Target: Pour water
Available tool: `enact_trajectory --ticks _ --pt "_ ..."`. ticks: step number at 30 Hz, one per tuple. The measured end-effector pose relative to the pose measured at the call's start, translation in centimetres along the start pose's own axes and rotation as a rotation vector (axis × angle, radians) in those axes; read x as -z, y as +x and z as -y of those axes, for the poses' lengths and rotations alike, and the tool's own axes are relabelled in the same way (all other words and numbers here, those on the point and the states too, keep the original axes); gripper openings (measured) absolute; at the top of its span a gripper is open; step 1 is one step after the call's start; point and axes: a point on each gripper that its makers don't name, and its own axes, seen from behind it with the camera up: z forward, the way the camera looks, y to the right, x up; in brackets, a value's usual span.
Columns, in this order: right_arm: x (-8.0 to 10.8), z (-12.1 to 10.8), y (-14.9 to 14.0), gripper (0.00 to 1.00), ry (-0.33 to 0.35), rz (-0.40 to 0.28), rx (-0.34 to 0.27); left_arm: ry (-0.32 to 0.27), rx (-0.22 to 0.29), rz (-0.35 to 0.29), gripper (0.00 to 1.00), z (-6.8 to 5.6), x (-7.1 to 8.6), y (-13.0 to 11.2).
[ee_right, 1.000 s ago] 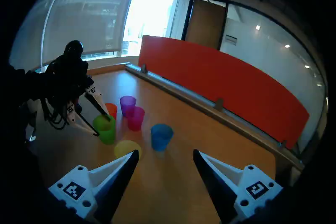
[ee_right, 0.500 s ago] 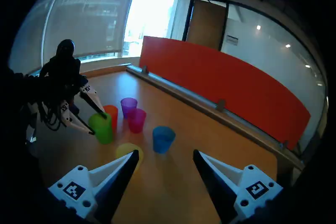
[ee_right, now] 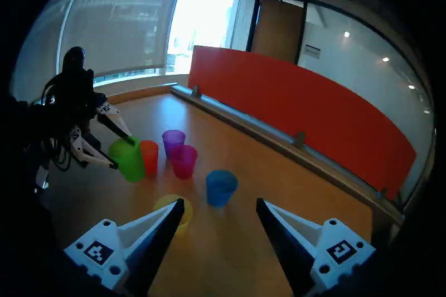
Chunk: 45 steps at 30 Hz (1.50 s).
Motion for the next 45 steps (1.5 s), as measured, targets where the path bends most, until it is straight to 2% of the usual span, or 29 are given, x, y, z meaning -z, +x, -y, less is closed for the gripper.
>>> enact_trajectory --ticks 17,45 --pt "-2.9 0.4 0.1 1.00 0.028 0.012 -0.002 0.074 0.028 -0.133 0.86 1.4 3.7 2.8" --pt "-5.1 1.1 0.6 1.00 0.055 0.023 0.009 0.144 0.053 -0.244 0.87 2.1 7.2 4.8"
